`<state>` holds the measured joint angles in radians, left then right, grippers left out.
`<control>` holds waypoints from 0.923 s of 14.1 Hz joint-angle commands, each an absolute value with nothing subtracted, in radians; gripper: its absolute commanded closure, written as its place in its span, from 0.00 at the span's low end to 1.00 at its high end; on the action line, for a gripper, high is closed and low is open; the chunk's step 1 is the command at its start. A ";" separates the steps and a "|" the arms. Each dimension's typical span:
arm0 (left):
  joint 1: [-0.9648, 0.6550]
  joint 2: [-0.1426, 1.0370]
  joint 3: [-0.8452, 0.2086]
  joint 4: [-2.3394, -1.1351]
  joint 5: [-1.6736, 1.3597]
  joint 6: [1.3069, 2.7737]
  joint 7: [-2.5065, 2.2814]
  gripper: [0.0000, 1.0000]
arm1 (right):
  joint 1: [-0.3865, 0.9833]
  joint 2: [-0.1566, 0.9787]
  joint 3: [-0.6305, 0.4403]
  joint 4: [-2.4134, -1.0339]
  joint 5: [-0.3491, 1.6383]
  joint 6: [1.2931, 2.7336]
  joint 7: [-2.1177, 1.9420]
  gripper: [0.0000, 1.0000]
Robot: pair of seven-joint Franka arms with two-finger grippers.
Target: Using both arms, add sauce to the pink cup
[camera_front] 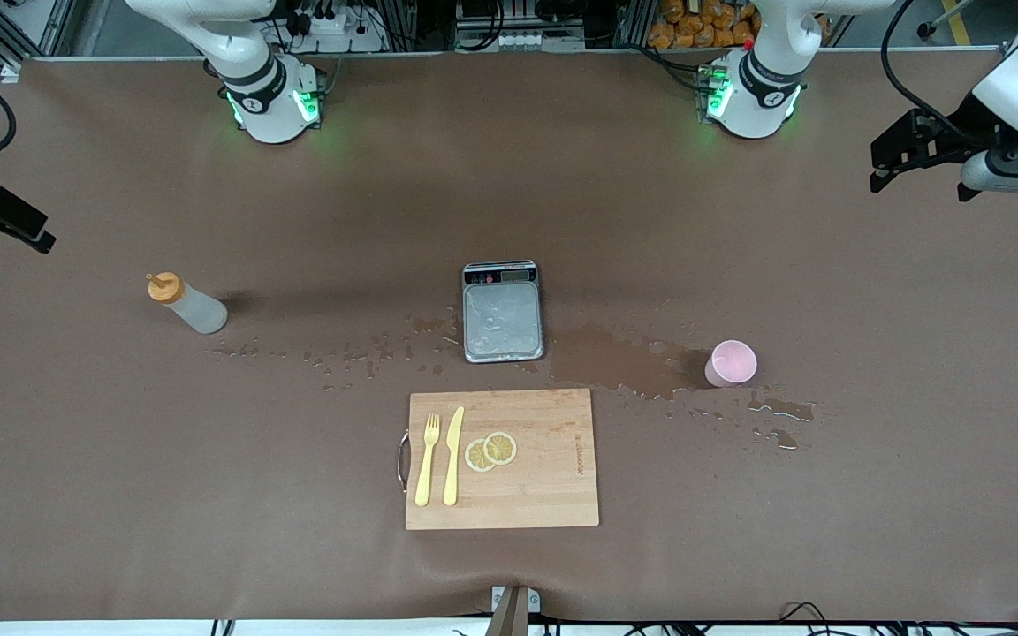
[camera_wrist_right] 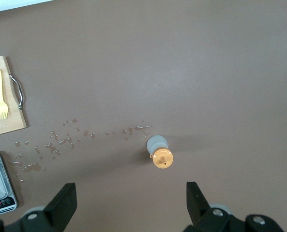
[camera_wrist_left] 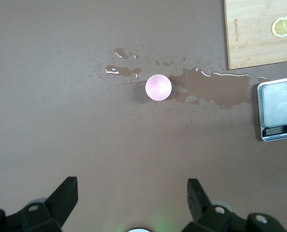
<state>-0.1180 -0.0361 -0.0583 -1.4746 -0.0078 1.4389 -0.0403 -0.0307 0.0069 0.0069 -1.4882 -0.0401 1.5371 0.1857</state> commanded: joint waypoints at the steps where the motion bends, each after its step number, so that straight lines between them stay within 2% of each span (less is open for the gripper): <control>1: -0.110 -0.041 -0.066 -1.463 -0.017 1.419 -0.052 0.00 | -0.058 0.003 0.017 -1.496 0.009 1.540 0.169 0.00; 13: -0.107 -0.005 -0.061 -1.477 -0.021 1.393 -0.052 0.00 | -0.064 0.003 0.017 -1.494 0.015 1.532 0.167 0.00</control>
<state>-0.1175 -0.0175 -0.0579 -1.4801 -0.0078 1.4077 -0.0403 -0.0481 0.0079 0.0066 -1.4886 -0.0029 1.5355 0.1849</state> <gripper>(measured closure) 0.000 0.000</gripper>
